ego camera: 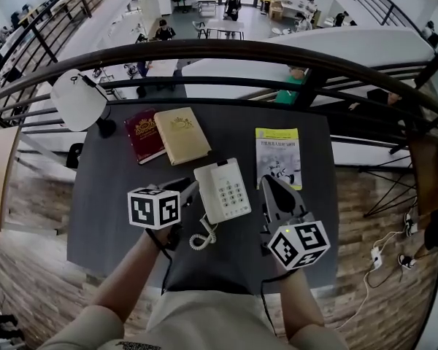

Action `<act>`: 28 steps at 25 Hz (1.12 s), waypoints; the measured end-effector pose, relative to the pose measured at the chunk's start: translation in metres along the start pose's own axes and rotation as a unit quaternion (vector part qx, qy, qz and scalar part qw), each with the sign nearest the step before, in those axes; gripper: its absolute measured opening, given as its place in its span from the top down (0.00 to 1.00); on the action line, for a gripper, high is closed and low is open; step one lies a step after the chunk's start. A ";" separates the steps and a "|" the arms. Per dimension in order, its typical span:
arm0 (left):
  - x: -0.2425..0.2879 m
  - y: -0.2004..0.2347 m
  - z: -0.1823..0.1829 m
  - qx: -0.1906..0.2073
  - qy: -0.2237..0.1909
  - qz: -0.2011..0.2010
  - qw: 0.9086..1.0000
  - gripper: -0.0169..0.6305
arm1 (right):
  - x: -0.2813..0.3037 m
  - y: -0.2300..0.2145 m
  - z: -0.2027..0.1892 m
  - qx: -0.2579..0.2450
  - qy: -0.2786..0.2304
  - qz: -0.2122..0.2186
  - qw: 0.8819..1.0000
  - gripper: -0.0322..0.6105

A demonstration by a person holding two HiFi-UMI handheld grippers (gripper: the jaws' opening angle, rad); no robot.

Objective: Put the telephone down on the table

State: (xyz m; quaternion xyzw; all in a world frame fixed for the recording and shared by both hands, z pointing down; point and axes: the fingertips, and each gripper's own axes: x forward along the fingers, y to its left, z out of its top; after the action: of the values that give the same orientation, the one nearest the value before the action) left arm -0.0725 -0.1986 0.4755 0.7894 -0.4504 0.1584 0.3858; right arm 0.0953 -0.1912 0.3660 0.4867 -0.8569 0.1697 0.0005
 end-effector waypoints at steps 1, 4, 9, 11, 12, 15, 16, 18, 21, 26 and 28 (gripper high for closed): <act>-0.008 -0.005 0.007 0.009 -0.012 -0.003 1.000 0.81 | -0.002 0.003 0.006 0.000 -0.008 0.001 1.000 0.95; -0.036 -0.022 0.029 0.043 -0.057 -0.005 0.997 0.92 | -0.012 0.016 0.031 0.009 -0.043 0.010 0.999 0.95; -0.087 -0.052 0.061 0.087 -0.142 -0.010 0.986 0.95 | -0.035 0.046 0.074 -0.026 -0.082 0.027 0.996 0.95; -0.105 -0.061 0.070 0.100 -0.174 -0.016 0.979 0.96 | -0.043 0.059 0.086 -0.044 -0.096 0.032 0.994 0.95; -0.113 -0.067 0.073 0.106 -0.188 -0.024 0.976 0.96 | -0.048 0.065 0.090 -0.053 -0.101 0.035 0.993 0.95; -0.130 -0.082 0.074 0.132 -0.216 -0.037 0.967 0.96 | -0.059 0.081 0.098 -0.066 -0.111 0.046 0.990 0.95; -0.135 -0.087 0.073 0.144 -0.224 -0.038 0.963 0.96 | -0.062 0.086 0.098 -0.067 -0.112 0.050 0.990 0.95; -0.145 -0.098 0.071 0.159 -0.239 -0.054 0.956 0.97 | -0.068 0.094 0.095 -0.065 -0.109 0.055 0.990 0.95; -0.155 -0.110 0.062 0.171 -0.251 -0.075 0.950 0.97 | -0.074 0.104 0.083 -0.075 -0.100 0.063 0.990 0.95; -0.148 -0.100 0.046 0.162 -0.261 -0.052 0.950 0.97 | -0.082 0.108 0.065 -0.111 -0.089 0.058 0.988 0.95; -0.148 -0.097 0.038 0.168 -0.265 -0.032 0.949 0.97 | -0.085 0.107 0.056 -0.112 -0.082 0.055 0.989 0.95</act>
State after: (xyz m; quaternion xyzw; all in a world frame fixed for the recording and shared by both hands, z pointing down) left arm -0.0761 -0.1113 0.3171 0.8704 -0.4776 0.0043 0.1195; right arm 0.0594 -0.0865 0.2682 0.4477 -0.8933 0.0322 -0.0247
